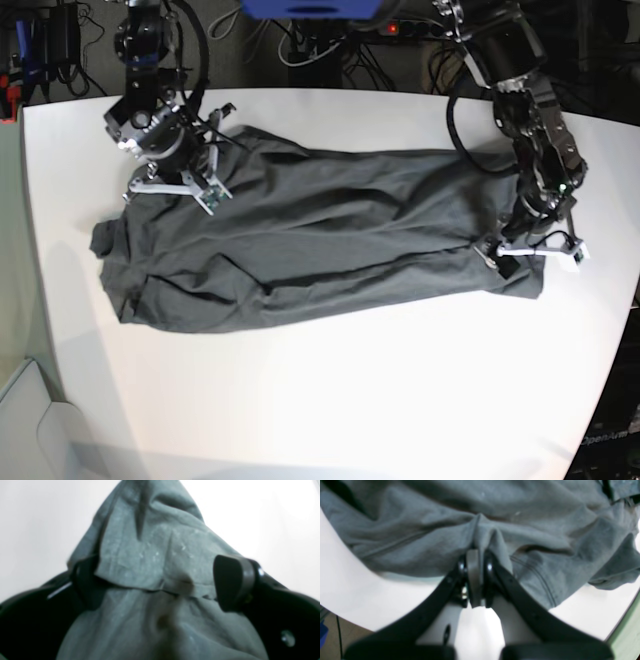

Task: Layout the t-shirt on the table in an organized manner, then fold the t-shirt properly

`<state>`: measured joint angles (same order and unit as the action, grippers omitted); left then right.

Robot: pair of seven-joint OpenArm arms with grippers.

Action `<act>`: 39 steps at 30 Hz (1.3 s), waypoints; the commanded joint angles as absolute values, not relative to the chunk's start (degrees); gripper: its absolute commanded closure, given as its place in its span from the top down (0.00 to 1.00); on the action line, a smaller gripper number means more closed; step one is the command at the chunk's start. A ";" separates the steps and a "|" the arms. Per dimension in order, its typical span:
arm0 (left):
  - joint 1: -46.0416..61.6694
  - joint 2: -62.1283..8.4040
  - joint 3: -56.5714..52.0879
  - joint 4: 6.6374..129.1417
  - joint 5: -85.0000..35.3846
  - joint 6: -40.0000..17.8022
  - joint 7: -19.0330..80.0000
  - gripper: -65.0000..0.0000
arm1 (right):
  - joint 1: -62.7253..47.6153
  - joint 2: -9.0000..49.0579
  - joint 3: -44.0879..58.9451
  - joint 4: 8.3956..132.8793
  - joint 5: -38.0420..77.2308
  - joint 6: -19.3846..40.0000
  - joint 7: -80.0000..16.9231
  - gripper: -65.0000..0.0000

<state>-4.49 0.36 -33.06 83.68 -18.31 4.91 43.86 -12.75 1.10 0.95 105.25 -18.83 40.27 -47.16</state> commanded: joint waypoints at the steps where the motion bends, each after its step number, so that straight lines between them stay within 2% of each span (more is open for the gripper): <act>1: -5.58 -0.31 -33.01 84.97 -18.77 4.53 42.77 1.00 | -12.26 1.27 1.10 106.15 -18.59 40.00 -46.29 0.00; 12: -5.67 -0.13 -33.01 84.97 -18.77 4.26 40.40 1.00 | -12.35 1.27 1.19 106.15 -18.59 40.00 -46.37 0.00; 13: -5.67 -0.13 -33.01 84.88 -18.77 4.26 39.78 0.92 | -12.35 1.27 1.19 106.15 -18.59 40.00 -46.37 0.00; 17: -5.67 -0.04 -33.01 84.44 -18.77 4.62 38.99 0.47 | -12.35 1.71 1.27 106.15 -18.59 40.00 -46.37 0.00; 19: -5.67 0.04 -33.01 84.44 -18.77 4.62 38.90 0.31 | -12.44 2.07 1.10 106.15 -18.59 40.00 -46.37 0.00; 20: -5.67 0.04 -33.01 84.44 -18.77 4.62 38.90 0.27 | -12.44 2.07 1.19 106.15 -18.59 40.00 -46.37 0.00; 26: -5.67 0.04 -33.01 84.88 -18.77 4.62 38.90 0.24 | -12.44 2.07 1.27 106.15 -18.59 40.00 -46.37 0.00; 28: -5.67 0.04 -33.01 84.88 -18.77 4.62 38.90 0.16 | -12.44 2.07 1.27 106.15 -18.59 40.00 -46.37 0.00; 30: -5.67 0.04 -33.01 84.88 -18.77 4.62 38.90 0.01 | -12.44 2.07 1.27 106.15 -18.59 40.00 -46.37 0.00; 39: -5.32 0.04 -33.01 84.97 -18.77 4.70 38.99 0.00 | -12.35 2.07 0.92 106.15 -18.59 40.00 -46.37 0.00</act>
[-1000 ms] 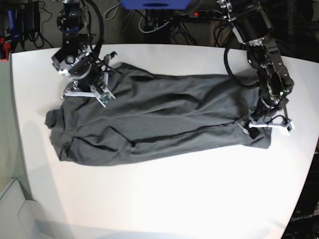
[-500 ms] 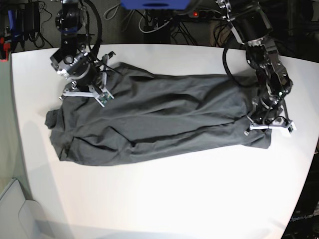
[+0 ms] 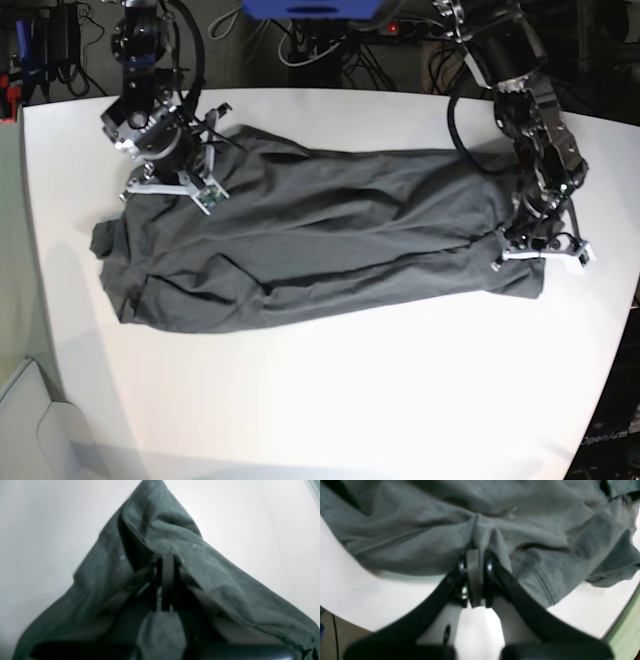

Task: Layout the t-shirt on the table in an organized manner, then fold the t-shirt properly

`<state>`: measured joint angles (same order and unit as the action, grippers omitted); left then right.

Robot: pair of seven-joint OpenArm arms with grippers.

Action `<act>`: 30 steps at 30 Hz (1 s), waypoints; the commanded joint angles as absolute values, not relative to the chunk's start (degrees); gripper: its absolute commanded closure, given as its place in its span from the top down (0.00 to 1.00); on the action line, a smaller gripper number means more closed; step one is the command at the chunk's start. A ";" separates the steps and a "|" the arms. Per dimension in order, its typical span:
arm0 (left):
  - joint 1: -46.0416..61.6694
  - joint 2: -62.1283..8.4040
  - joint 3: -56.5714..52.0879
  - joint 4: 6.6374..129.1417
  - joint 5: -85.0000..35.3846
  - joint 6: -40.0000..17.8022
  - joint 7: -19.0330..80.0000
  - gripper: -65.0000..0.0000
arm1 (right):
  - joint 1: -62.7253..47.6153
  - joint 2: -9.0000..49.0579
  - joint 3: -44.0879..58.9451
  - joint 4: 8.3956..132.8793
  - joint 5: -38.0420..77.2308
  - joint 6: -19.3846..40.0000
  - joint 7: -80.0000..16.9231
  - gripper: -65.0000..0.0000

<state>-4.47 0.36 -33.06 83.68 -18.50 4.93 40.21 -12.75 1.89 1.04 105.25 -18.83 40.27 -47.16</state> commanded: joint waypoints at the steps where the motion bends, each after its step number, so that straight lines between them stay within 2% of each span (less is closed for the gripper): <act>1: -5.32 0.13 -33.01 85.14 -18.77 4.70 39.25 0.00 | -12.35 2.07 0.92 106.15 -18.59 40.00 -46.29 0.00; 11: -7.69 2.33 -32.92 96.66 -18.77 4.70 38.90 0.00 | -12.35 1.89 0.92 106.15 -18.59 40.00 -46.37 0.00; 15: -13.05 0.75 -33.80 91.12 -18.42 4.70 37.76 0.00 | -12.35 1.98 0.92 106.15 -18.59 40.00 -46.37 0.00; 21: -21.32 -0.48 -37.67 77.85 -18.33 4.88 27.65 0.00 | -12.26 2.86 1.27 106.24 -18.59 40.00 -46.02 0.00; 26: -27.38 -3.03 -39.43 65.54 -18.77 9.01 19.74 0.00 | -12.62 2.86 1.27 106.24 -18.59 40.00 -46.20 0.00; 30: -30.64 -4.53 -39.16 56.31 -18.77 9.27 15.16 0.00 | -12.88 2.86 1.36 106.24 -18.59 40.00 -46.37 0.00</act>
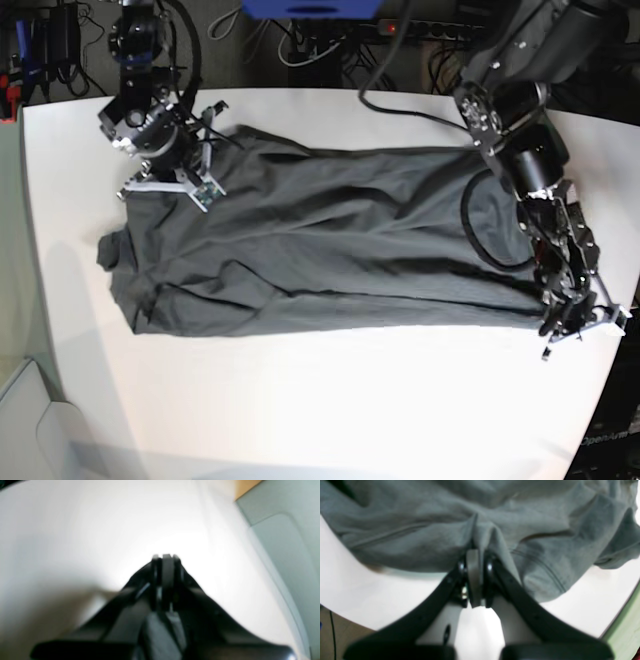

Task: Layout the t-shirt on the table in an organized manner, then fold the t-shirt properly

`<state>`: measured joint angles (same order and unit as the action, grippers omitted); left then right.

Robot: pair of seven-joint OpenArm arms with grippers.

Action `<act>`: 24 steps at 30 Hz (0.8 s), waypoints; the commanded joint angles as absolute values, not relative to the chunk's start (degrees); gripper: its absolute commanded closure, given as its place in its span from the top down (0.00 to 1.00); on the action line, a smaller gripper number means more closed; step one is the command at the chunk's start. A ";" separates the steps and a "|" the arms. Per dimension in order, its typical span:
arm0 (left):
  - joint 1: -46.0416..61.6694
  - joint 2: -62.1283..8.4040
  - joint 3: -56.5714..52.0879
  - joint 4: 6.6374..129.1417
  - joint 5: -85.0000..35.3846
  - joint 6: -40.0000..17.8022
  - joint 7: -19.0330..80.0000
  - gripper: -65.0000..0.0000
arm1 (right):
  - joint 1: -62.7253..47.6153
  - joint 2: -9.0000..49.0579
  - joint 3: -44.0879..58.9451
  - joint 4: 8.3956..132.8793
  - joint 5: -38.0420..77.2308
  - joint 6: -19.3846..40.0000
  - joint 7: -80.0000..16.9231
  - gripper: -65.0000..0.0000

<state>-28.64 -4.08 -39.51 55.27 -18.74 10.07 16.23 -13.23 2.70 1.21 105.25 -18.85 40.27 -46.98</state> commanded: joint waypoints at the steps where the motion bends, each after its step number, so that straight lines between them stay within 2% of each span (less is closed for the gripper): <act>1: -31.43 -4.53 -39.16 54.46 -18.77 9.27 14.73 0.00 | -12.97 2.86 1.36 106.24 -18.59 40.00 -46.37 0.00; 6: -33.45 -4.53 -38.99 50.68 -18.68 9.10 12.88 0.02 | -12.97 2.86 1.36 106.24 -18.59 40.00 -46.46 0.00; 7: -33.45 -4.53 -38.99 50.68 -18.68 9.19 12.88 0.04 | -13.05 2.86 1.36 106.24 -18.59 40.00 -46.46 0.00; 9: -33.45 -4.53 -38.99 51.12 -18.68 9.36 13.23 0.18 | -13.76 2.86 1.36 106.24 -18.59 40.00 -46.46 0.00; 13: -33.27 -4.00 -38.99 51.12 -18.77 9.27 13.32 0.61 | -14.11 2.77 1.36 106.24 -18.59 40.00 -46.46 0.00; 15: -32.92 -3.91 -36.97 51.12 -18.77 8.84 13.93 0.74 | -14.11 2.77 1.36 106.24 -18.59 40.00 -46.46 0.00; 16: -32.31 -3.91 -35.47 51.12 -18.77 8.75 15.34 0.76 | -14.11 2.77 1.36 106.24 -18.59 40.00 -46.46 0.00; 19: -29.23 -3.91 -31.78 54.81 -19.47 8.75 22.29 0.75 | -13.93 2.86 1.36 106.24 -18.59 40.00 -46.46 0.00; 24: -17.80 -1.98 -31.52 71.78 -23.69 9.27 30.90 0.74 | -13.58 2.86 1.45 106.68 -18.59 40.00 -46.11 0.00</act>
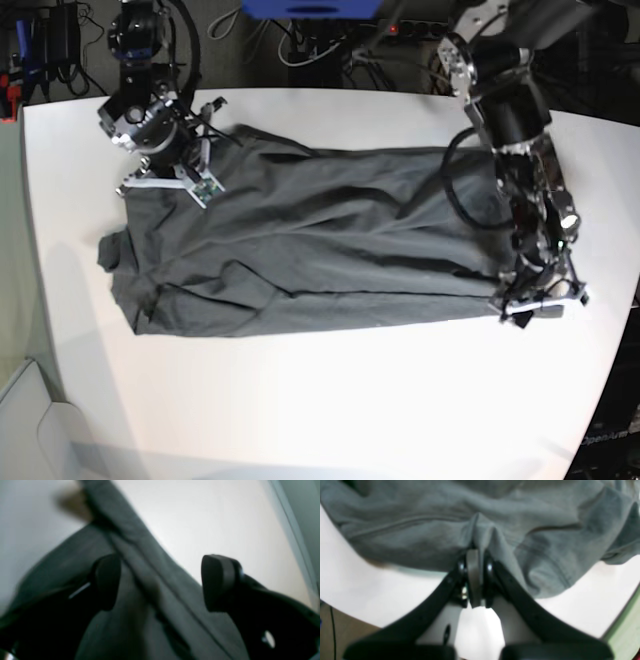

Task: Layout the t-shirt on the table in an organized manner, then fold the t-shirt properly

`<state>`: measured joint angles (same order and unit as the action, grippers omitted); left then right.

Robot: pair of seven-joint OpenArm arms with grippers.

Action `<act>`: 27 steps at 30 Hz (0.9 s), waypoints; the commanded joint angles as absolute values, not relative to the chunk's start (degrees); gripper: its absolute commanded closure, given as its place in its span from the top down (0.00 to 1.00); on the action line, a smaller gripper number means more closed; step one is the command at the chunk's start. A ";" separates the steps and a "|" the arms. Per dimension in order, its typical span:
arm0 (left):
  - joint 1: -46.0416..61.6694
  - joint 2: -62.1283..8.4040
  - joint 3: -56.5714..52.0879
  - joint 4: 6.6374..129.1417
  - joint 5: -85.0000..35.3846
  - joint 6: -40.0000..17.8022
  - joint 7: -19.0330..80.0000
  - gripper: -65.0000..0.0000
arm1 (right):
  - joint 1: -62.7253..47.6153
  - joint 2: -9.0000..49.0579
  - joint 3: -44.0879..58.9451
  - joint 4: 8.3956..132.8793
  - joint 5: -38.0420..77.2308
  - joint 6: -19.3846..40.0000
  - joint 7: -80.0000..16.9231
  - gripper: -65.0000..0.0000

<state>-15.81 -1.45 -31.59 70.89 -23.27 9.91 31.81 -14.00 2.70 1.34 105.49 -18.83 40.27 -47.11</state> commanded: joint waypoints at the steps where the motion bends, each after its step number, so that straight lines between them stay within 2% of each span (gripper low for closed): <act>1: -15.34 -1.54 -31.52 75.56 -23.60 9.27 32.13 0.74 | -13.49 2.86 1.45 106.77 -18.59 40.00 -46.02 0.00; 6: -5.23 -0.84 -31.52 87.60 -23.69 9.10 36.09 0.74 | -11.74 2.51 1.54 106.77 -18.51 40.00 -46.20 0.00; 9: -1.80 -0.75 -31.52 88.75 -23.69 8.84 36.70 0.74 | -10.59 2.42 1.54 107.74 -18.51 40.00 -46.37 0.00; 11: -0.57 -0.66 -31.52 87.69 -23.69 8.84 36.70 0.71 | -10.51 2.42 1.54 109.14 -18.51 40.00 -46.37 0.00; 14: -0.31 -1.01 -30.55 83.38 -23.16 8.84 36.70 0.58 | -10.07 2.51 1.54 111.16 -18.51 40.00 -46.37 0.00; 19: -0.22 -3.74 -26.95 76.97 -23.25 8.84 36.53 0.22 | -9.01 2.86 1.54 112.40 -18.59 40.00 -46.46 0.00; 21: -0.04 -3.82 -26.51 76.79 -23.08 8.84 36.70 0.11 | -8.92 2.86 3.03 112.40 -18.68 40.00 -46.46 0.00; 24: 0.84 -4.53 -26.51 76.70 -23.08 9.19 36.70 0.02 | -9.36 2.68 6.29 112.40 -18.68 40.00 -46.46 0.00; 27: 0.92 -5.58 -26.42 76.70 -23.08 9.19 36.79 0.00 | -12.70 2.68 7.96 112.40 -18.68 40.00 -46.46 0.00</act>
<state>0.64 -5.28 -26.46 76.75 -23.62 8.40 34.89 -12.71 2.81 8.03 111.37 -19.20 40.25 -47.22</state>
